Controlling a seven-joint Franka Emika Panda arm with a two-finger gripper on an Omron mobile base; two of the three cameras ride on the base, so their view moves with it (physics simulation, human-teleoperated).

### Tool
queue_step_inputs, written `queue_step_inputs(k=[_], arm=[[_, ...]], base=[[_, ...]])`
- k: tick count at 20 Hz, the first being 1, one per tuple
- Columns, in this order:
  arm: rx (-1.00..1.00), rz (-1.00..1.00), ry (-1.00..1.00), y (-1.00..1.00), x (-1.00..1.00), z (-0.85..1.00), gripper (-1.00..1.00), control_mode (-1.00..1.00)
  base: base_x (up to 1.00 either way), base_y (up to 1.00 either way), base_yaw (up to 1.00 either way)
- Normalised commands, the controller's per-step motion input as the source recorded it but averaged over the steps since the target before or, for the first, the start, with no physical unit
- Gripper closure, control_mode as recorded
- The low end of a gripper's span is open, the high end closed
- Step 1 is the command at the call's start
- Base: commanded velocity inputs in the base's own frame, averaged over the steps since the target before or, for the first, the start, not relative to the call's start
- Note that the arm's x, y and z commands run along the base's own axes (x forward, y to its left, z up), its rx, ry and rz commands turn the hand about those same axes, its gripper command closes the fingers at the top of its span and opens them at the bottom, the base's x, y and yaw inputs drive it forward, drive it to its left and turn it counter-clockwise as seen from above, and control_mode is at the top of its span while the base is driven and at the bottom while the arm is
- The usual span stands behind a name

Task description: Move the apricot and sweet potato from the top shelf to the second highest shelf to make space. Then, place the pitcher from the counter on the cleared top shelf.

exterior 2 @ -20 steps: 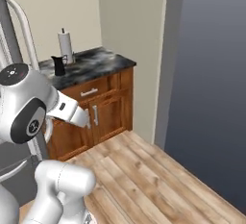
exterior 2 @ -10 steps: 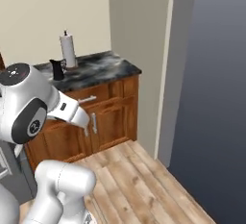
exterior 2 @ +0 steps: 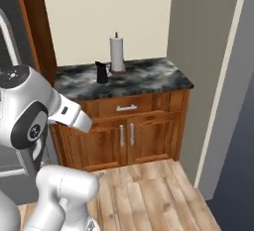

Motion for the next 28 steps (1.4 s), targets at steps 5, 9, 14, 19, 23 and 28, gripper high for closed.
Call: queue_step_inputs(k=[5,9,14,19,23,28], arm=[[0.0,0.0,0.0,0.0,0.0,0.0,-1.0,1.0],[0.0,0.0,0.0,0.0,0.0,0.0,-1.0,1.0],[0.0,0.0,0.0,0.0,0.0,0.0,-1.0,1.0],[0.0,0.0,0.0,0.0,0.0,0.0,-1.0,1.0],[0.0,0.0,0.0,0.0,0.0,0.0,-1.0,1.0],[0.0,0.0,0.0,0.0,0.0,0.0,-1.0,1.0]], base=[[0.6,-0.41,0.5],[0.64,-0.64,0.47],[0.56,-0.65,0.44],[0.64,-0.38,0.4],[0.68,-0.32,0.39],[0.64,-0.37,0.38]])
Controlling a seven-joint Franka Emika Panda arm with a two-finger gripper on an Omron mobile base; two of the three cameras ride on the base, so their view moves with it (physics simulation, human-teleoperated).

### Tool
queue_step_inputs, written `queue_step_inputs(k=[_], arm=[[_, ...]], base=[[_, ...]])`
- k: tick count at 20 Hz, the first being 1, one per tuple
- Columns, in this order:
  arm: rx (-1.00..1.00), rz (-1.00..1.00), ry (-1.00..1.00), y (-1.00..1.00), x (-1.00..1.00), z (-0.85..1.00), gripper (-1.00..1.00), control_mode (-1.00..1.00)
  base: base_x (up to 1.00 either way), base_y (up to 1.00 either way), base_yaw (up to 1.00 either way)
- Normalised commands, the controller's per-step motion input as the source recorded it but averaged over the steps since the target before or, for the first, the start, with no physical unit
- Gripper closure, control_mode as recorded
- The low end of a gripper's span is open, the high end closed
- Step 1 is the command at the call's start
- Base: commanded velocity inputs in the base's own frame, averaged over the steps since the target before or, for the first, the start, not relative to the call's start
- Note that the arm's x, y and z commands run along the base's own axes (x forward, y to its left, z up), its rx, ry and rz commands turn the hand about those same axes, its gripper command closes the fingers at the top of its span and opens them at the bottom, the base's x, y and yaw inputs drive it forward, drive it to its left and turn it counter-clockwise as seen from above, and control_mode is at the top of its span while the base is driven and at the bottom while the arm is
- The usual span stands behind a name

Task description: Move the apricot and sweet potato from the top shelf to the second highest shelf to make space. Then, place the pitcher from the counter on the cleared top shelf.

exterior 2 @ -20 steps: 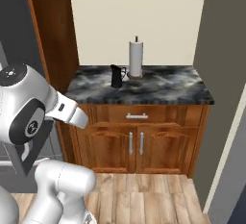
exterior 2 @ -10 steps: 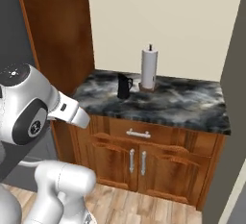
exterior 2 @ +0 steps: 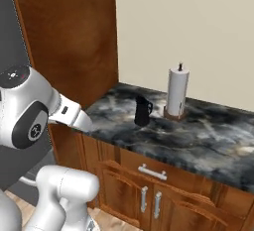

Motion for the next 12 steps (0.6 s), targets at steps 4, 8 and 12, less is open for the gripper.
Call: queue_step_inputs(k=[4,8,12], arm=[[0.0,0.0,0.0,0.0,0.0,0.0,-1.0,1.0],[0.0,0.0,0.0,0.0,0.0,0.0,-1.0,1.0],[0.0,0.0,0.0,0.0,0.0,0.0,-1.0,1.0]], base=[[0.49,-0.5,0.36],[0.36,-0.58,0.34],[0.3,-0.59,0.33]])
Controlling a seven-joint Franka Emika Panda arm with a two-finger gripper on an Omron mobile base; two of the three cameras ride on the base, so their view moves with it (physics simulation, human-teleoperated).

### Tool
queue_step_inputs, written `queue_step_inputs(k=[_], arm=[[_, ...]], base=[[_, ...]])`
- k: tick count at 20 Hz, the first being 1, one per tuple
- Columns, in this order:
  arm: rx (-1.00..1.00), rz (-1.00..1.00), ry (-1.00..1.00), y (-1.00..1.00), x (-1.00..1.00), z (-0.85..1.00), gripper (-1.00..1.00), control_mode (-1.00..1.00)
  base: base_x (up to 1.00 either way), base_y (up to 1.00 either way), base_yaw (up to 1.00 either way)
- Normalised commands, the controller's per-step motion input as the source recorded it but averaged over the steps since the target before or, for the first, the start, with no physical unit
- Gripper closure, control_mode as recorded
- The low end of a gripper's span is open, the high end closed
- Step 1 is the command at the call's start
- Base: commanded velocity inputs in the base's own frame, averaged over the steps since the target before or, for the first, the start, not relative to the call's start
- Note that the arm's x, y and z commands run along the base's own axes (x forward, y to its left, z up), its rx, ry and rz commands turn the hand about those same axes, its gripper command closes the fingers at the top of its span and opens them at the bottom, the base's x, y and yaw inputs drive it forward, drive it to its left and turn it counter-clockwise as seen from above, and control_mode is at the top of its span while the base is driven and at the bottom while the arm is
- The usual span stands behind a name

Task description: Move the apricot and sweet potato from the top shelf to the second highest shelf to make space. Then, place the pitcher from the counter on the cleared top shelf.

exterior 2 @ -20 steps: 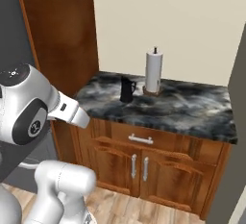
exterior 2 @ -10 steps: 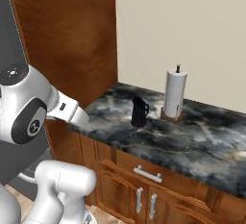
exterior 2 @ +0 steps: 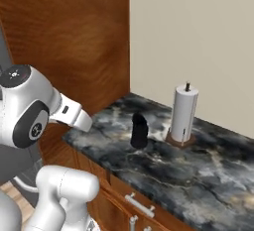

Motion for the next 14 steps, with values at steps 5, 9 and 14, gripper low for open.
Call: queue_step_inputs(k=[5,9,14], arm=[[0.0,0.0,0.0,0.0,0.0,0.0,-1.0,1.0],[0.0,0.0,0.0,0.0,0.0,0.0,-1.0,1.0],[0.0,0.02,0.0,-0.02,0.0,0.0,-1.0,-1.0]], base=[[0.28,-0.56,0.32],[0.18,-0.37,0.23],[0.0,0.0,0.0]])
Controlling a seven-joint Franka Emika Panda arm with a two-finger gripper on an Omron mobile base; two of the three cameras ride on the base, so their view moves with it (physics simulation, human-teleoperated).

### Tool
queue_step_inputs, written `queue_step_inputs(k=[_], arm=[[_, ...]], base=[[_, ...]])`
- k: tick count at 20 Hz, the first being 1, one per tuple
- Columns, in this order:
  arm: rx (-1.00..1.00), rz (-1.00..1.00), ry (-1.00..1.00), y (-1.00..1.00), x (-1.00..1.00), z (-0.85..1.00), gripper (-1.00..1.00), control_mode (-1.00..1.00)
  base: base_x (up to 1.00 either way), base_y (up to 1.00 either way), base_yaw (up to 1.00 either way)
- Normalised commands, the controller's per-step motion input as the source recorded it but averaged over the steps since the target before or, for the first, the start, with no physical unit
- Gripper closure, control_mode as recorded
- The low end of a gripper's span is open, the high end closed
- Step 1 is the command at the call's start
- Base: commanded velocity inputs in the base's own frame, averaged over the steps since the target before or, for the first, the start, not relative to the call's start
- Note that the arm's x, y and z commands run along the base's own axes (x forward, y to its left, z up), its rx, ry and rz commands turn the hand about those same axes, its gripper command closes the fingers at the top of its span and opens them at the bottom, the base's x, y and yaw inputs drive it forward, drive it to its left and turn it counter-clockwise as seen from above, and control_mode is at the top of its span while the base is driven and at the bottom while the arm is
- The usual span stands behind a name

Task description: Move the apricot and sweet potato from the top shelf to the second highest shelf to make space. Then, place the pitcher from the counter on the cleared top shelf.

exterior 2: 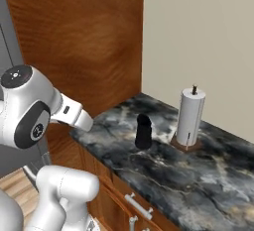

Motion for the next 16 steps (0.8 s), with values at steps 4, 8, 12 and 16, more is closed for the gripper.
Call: queue_step_inputs(k=[4,8,12,16], arm=[[0.0,0.11,-0.07,-0.28,0.0,-0.06,-1.0,-1.0],[0.0,0.23,-0.15,-0.39,0.04,-0.08,-1.0,-1.0],[0.0,0.37,-0.19,-0.53,0.01,-0.14,-1.0,-1.0],[0.0,0.46,-0.13,-0.49,0.05,-0.25,-1.0,-1.0]], base=[[0.0,0.0,0.0],[0.0,0.0,0.0],[0.0,0.0,0.0],[0.0,0.0,0.0]])
